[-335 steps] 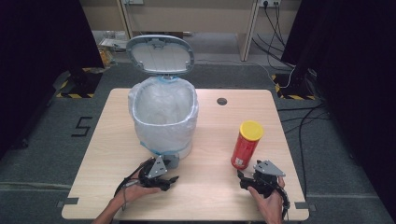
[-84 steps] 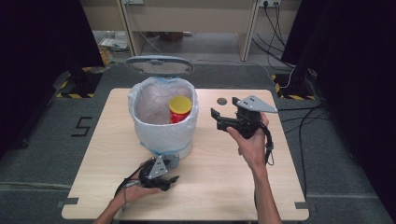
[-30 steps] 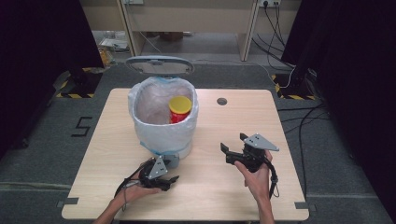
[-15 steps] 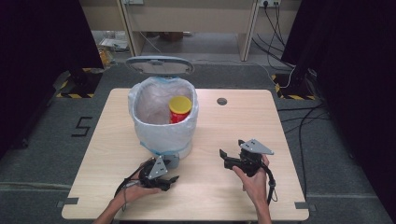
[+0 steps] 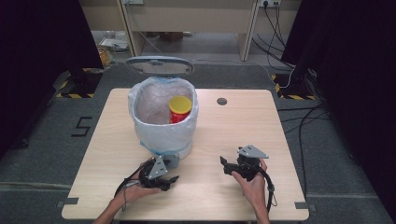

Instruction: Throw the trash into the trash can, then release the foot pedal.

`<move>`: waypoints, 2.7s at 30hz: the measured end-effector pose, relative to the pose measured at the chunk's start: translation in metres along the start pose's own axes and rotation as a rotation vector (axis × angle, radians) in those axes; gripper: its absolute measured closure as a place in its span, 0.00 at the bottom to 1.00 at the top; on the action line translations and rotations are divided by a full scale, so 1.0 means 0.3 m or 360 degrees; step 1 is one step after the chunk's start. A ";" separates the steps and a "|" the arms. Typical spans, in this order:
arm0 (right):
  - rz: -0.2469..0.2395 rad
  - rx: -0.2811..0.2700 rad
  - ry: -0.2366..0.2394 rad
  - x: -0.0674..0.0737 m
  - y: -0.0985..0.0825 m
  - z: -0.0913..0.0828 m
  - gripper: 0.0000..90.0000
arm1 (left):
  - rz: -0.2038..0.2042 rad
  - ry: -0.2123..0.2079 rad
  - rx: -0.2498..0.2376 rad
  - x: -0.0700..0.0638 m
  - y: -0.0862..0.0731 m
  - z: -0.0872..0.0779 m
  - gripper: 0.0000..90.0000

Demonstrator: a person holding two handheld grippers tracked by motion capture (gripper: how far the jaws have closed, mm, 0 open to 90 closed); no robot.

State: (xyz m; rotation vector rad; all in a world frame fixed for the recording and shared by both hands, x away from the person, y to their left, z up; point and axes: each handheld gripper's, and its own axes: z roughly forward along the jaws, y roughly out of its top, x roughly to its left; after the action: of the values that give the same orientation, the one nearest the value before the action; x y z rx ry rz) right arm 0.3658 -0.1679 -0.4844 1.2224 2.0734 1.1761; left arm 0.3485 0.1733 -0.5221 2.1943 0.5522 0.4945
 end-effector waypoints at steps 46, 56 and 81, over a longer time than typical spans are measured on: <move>-0.0027 0.0324 -0.0055 -0.032 -0.137 -0.015 0.17 | -0.0002 0.0002 0.0001 -0.001 0.000 0.000 0.34; -0.0034 0.0326 -0.0052 -0.034 -0.138 -0.016 0.16 | -0.0001 0.0008 0.0000 -0.003 0.001 0.000 0.34; -0.0038 0.0327 -0.0054 -0.033 -0.138 -0.017 0.16 | -0.0001 0.0027 0.0025 -0.007 0.014 -0.010 0.33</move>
State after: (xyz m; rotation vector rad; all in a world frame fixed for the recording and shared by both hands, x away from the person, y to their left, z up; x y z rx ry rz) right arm 0.3475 -0.1887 -0.5172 1.2951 2.2202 0.9432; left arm 0.3461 0.1716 -0.5173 2.2069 0.5677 0.5103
